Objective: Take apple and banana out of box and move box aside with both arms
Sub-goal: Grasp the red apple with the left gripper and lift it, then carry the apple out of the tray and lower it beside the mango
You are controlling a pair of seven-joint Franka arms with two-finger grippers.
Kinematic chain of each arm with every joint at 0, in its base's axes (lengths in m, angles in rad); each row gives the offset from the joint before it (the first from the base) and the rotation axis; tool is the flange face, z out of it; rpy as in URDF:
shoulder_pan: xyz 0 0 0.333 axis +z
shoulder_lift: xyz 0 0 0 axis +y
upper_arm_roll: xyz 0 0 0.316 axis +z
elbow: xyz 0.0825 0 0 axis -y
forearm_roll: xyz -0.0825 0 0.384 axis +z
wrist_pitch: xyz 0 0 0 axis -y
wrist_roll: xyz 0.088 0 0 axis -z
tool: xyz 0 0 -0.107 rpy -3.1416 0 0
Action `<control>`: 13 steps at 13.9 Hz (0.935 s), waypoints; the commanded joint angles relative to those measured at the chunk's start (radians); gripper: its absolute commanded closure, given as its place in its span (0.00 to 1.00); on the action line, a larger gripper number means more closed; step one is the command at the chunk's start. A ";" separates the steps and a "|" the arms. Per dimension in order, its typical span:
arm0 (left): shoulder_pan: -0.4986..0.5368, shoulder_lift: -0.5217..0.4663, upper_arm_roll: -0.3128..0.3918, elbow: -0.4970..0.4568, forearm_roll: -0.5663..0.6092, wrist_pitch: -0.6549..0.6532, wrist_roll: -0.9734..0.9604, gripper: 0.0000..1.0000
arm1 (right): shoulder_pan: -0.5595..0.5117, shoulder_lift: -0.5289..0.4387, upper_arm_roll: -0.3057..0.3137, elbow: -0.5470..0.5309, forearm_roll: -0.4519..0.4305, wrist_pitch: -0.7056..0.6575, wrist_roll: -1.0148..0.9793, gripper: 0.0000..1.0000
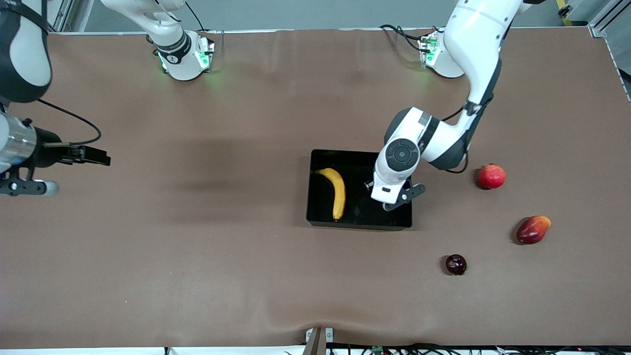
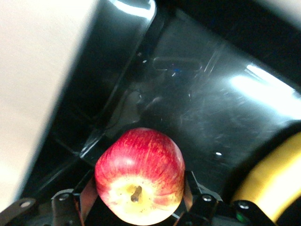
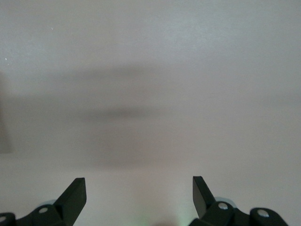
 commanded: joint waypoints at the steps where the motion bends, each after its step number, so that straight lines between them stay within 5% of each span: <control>1: 0.029 -0.033 0.006 0.170 0.019 -0.182 0.009 1.00 | 0.023 0.016 0.001 0.013 0.009 0.002 0.002 0.00; 6: 0.203 -0.137 0.001 0.204 0.019 -0.224 0.219 1.00 | 0.056 0.031 0.000 0.013 0.011 0.020 0.014 0.00; 13: 0.463 -0.088 0.004 0.157 0.024 -0.209 0.525 1.00 | 0.083 0.045 0.001 0.015 0.012 0.023 0.015 0.00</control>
